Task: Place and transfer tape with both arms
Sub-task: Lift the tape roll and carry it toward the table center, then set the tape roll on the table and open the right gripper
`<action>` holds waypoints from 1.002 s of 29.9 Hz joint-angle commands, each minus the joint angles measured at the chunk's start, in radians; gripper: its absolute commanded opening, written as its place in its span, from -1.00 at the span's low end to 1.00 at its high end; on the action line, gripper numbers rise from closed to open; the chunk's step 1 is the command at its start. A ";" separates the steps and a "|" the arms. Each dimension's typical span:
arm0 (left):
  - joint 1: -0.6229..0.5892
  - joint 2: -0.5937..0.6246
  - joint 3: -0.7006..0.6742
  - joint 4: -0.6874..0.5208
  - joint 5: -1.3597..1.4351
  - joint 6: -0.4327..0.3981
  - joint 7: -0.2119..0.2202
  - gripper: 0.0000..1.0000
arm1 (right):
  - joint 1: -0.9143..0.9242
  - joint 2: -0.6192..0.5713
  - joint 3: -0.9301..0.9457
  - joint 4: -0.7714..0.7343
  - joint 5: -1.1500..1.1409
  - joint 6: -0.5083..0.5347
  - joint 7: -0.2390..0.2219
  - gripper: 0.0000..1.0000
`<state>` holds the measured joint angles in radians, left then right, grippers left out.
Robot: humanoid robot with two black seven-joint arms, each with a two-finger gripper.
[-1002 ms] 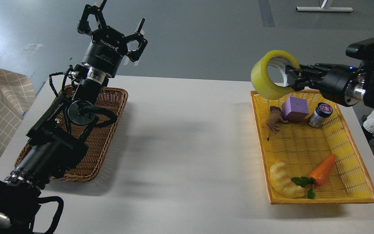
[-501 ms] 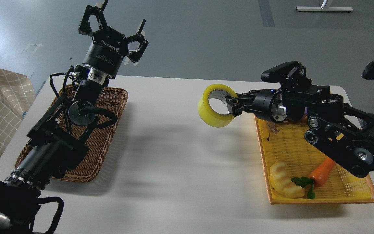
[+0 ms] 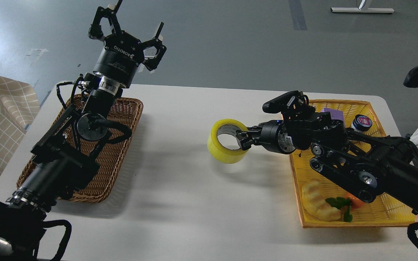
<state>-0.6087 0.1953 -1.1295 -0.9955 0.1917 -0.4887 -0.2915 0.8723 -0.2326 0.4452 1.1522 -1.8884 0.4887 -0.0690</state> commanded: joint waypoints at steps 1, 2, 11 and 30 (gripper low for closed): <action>0.000 -0.005 0.000 0.000 0.000 0.000 0.000 0.96 | 0.001 0.030 -0.002 -0.037 0.000 0.000 -0.002 -1.00; 0.000 -0.005 -0.001 0.000 0.000 0.000 0.000 0.96 | 0.001 0.039 -0.002 -0.045 0.000 0.000 0.000 -1.00; 0.000 -0.005 -0.001 0.000 0.000 0.000 0.000 0.96 | -0.002 0.107 -0.020 -0.111 0.000 0.000 -0.002 -1.00; 0.001 -0.004 -0.003 0.000 0.000 0.000 0.000 0.96 | 0.001 0.177 -0.022 -0.186 0.002 0.000 -0.002 0.44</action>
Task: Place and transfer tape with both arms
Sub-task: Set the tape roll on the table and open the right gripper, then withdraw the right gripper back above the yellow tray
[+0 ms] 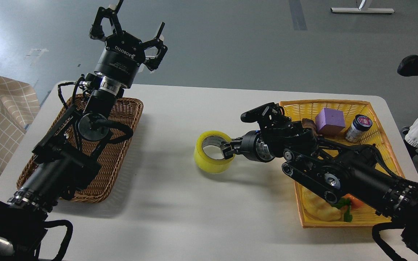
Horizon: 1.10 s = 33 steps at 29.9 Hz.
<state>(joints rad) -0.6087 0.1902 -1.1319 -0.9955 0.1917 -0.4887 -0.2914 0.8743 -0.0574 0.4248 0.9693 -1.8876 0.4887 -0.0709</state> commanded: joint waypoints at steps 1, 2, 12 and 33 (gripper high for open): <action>0.000 0.002 0.000 0.000 0.000 0.000 0.000 0.96 | -0.001 0.002 -0.001 -0.006 0.002 0.000 0.000 0.62; 0.001 0.002 0.000 0.000 0.000 0.000 0.000 0.96 | -0.003 0.002 -0.001 -0.015 0.002 0.000 0.000 0.66; 0.000 0.005 -0.002 0.000 0.000 0.000 0.000 0.96 | 0.011 -0.009 0.044 -0.014 0.022 0.000 0.008 0.98; -0.002 0.009 0.011 0.000 0.003 0.000 0.003 0.96 | -0.061 -0.190 0.662 0.089 0.625 0.000 0.013 1.00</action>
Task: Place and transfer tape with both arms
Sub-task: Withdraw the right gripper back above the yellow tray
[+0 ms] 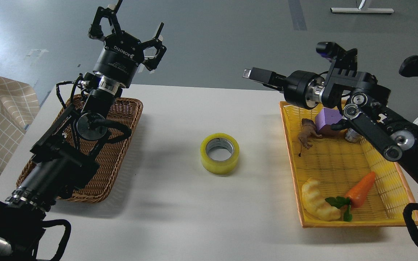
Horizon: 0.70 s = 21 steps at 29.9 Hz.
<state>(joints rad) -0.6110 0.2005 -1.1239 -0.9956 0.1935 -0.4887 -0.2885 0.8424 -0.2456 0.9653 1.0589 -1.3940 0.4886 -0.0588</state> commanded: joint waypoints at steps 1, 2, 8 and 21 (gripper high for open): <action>0.000 0.000 0.004 0.000 0.001 0.000 0.000 0.96 | -0.042 -0.001 0.179 0.000 0.210 0.000 0.002 1.00; 0.000 -0.001 0.004 0.000 0.006 0.000 0.000 0.96 | -0.049 -0.001 0.203 -0.002 0.251 0.000 0.000 1.00; 0.000 -0.001 0.006 0.002 0.012 0.000 -0.001 0.96 | -0.083 -0.001 0.371 -0.019 0.648 0.000 -0.003 1.00; 0.000 0.000 0.010 0.011 0.018 0.000 0.002 0.96 | -0.238 -0.023 0.512 -0.004 1.244 0.000 -0.012 1.00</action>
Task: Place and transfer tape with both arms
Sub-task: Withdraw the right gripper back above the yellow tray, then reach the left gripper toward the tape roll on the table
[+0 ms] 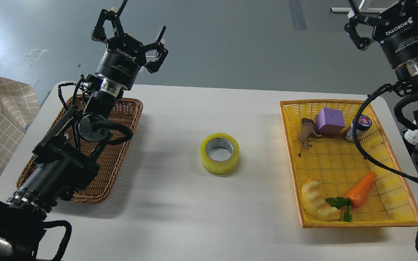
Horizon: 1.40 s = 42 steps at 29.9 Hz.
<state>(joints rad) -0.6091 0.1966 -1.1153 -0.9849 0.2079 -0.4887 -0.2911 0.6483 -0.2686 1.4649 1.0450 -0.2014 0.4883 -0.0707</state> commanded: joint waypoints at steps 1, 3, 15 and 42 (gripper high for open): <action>-0.001 0.004 0.002 0.000 0.005 0.000 0.004 0.96 | -0.055 0.000 0.020 0.009 0.053 0.000 0.000 1.00; -0.004 0.004 0.002 0.000 0.013 0.000 0.004 0.96 | -0.084 0.006 0.028 0.007 0.057 0.000 -0.001 1.00; -0.011 0.023 0.000 -0.081 0.344 0.000 -0.054 0.96 | -0.180 0.011 0.028 0.050 0.109 0.000 -0.006 1.00; -0.058 0.241 0.290 -0.370 1.032 0.191 0.105 0.96 | -0.242 -0.020 0.032 0.084 0.106 0.000 -0.005 1.00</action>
<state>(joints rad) -0.6500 0.4386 -0.8258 -1.3494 1.1085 -0.2991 -0.2043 0.4078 -0.2883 1.4962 1.1288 -0.0940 0.4888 -0.0758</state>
